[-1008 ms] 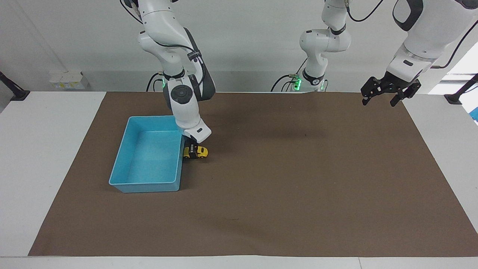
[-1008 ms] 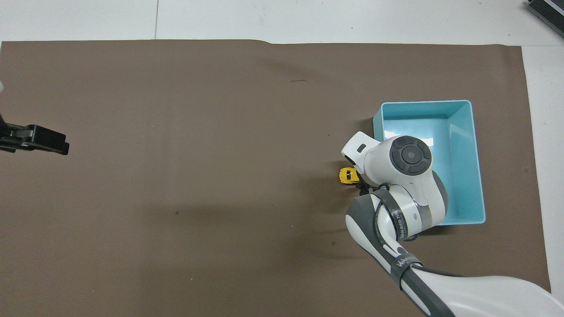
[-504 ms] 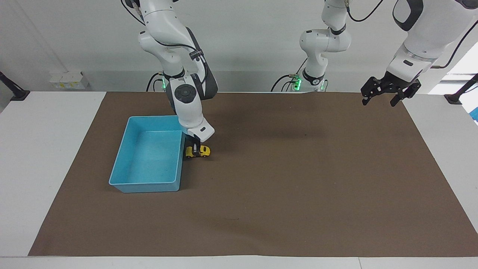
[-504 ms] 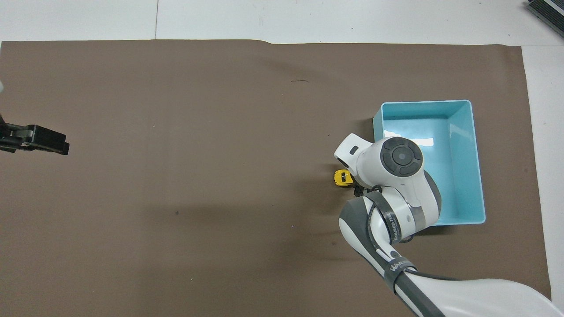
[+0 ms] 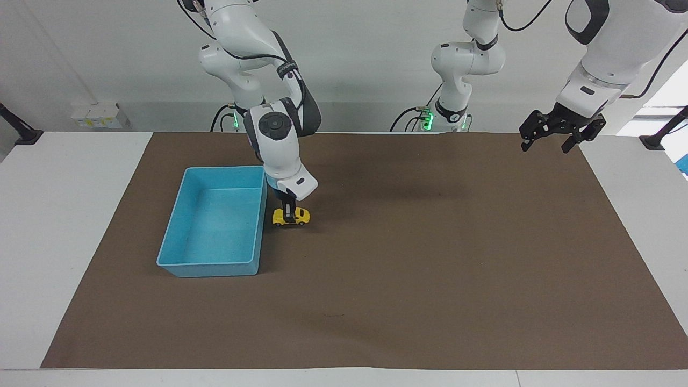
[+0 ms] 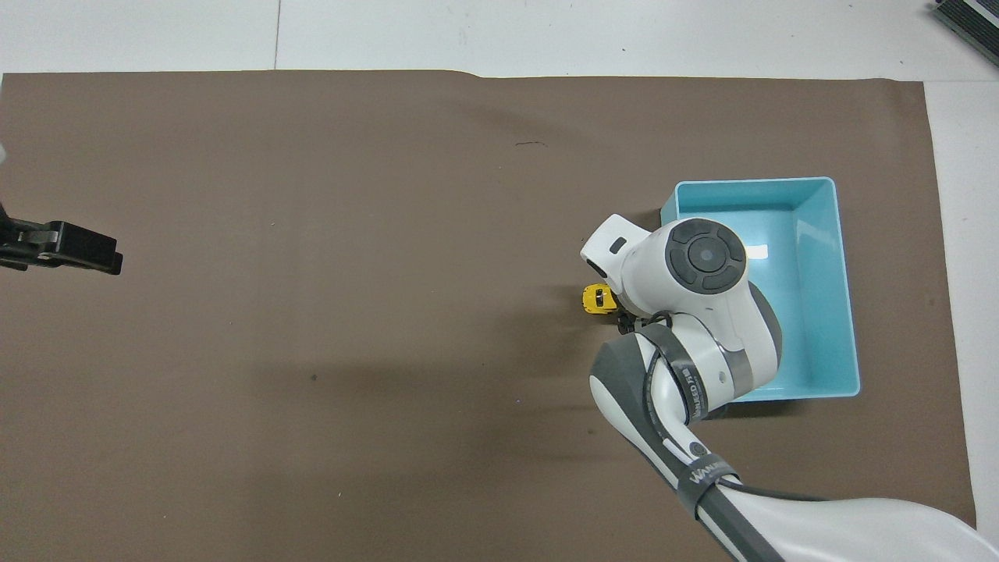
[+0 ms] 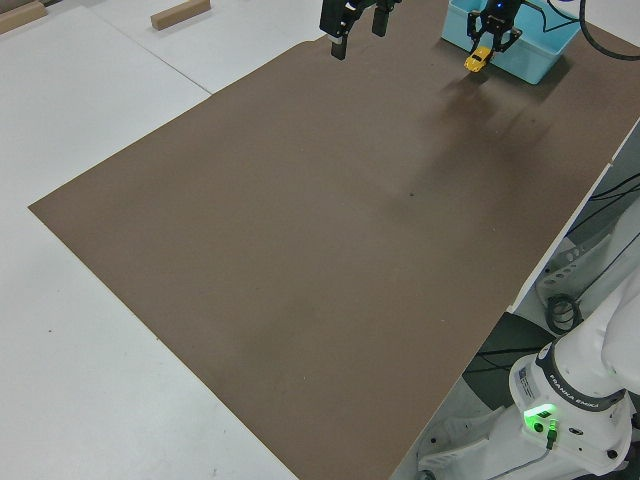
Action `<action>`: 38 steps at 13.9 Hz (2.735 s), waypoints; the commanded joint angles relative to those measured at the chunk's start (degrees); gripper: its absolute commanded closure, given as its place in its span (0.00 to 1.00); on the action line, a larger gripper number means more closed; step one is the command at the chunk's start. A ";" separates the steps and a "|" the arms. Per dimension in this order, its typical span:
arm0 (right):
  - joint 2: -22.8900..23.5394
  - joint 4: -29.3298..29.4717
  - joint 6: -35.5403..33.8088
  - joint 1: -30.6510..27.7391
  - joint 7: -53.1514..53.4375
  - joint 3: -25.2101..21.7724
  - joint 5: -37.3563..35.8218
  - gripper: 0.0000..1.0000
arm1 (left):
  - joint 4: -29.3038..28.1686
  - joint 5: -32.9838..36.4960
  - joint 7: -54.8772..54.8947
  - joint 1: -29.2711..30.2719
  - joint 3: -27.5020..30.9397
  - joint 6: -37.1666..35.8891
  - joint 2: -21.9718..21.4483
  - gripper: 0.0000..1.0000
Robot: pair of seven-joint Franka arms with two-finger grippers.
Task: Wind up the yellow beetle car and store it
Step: 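Grasp the yellow car with the right gripper and lift it, then lower the car into the blue bin with the right gripper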
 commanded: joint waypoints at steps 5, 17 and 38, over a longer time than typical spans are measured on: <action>0.89 5.33 -4.63 0.00 1.40 0.10 0.59 1.00 | -1.19 0.86 -0.54 0.79 -0.72 -0.40 -1.24 0.00; -4.74 10.63 -20.38 -11.40 -10.70 -0.70 0.59 1.00 | -1.19 0.86 -0.63 0.79 -0.72 -0.40 -1.33 0.00; -5.18 -11.71 6.25 -17.84 -19.17 -0.78 -2.13 1.00 | -1.19 0.94 -0.63 0.79 -0.72 -0.40 -1.24 0.00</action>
